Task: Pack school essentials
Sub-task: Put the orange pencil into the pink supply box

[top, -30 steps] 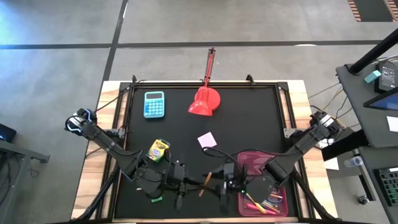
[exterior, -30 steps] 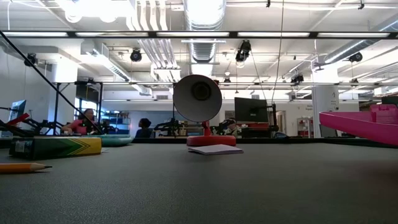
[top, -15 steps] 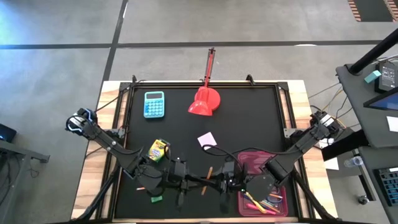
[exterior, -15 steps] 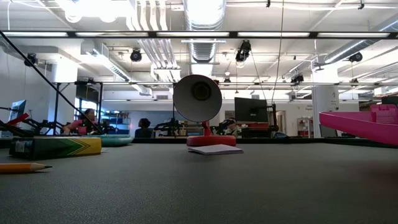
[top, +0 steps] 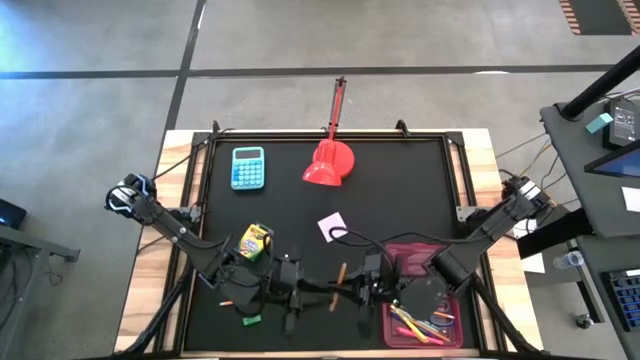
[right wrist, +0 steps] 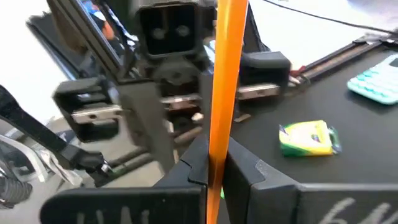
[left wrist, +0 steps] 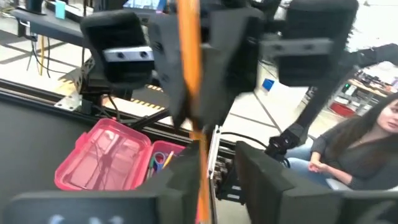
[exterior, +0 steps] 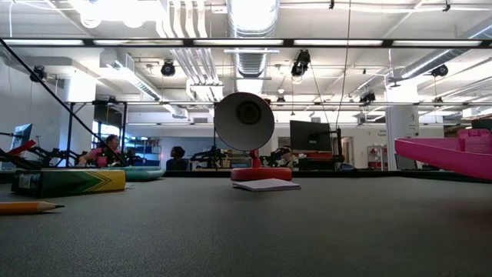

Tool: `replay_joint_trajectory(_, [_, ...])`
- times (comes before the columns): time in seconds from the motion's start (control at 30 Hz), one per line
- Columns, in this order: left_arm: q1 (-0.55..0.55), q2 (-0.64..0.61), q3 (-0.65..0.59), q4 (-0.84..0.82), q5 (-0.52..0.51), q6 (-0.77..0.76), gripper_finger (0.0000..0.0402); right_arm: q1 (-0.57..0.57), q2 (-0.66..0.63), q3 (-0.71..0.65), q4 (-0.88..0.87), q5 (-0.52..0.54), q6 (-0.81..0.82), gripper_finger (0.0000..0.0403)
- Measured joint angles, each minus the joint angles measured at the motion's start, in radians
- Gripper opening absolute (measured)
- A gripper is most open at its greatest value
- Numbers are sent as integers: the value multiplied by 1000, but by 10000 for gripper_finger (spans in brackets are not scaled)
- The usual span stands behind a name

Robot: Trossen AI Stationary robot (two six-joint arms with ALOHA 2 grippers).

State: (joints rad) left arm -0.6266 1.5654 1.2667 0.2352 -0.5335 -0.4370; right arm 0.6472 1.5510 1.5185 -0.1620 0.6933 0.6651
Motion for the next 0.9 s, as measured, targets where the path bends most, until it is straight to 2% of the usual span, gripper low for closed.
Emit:
replay_joint_trajectory(0.13, [-1,0,-12,-4,12,-10,129,0,-56,0,-251,-24,176,10])
replay_joint_trajectory(0.2, [-1,0,-13,-19,16,-58,142,0,-81,0,-424,-77,313,10])
replay_joint_trajectory(0.33, [-1,0,-15,-83,57,-158,149,27,-82,0,-744,-278,594,11])
replay_joint_trajectory(0.43, [-1,0,-17,-130,81,-215,150,68,-43,0,-892,-449,716,11])
replay_joint_trajectory(0.6, [-6,0,-27,-148,99,-265,150,138,37,0,-973,-660,777,12])
replay_joint_trajectory(0.73, [-6,0,-30,-149,129,-311,150,169,106,-1,-1006,-710,777,12])
replay_joint_trajectory(0.9, [-7,0,-33,-181,217,-374,150,171,176,-2,-1016,-749,713,12])
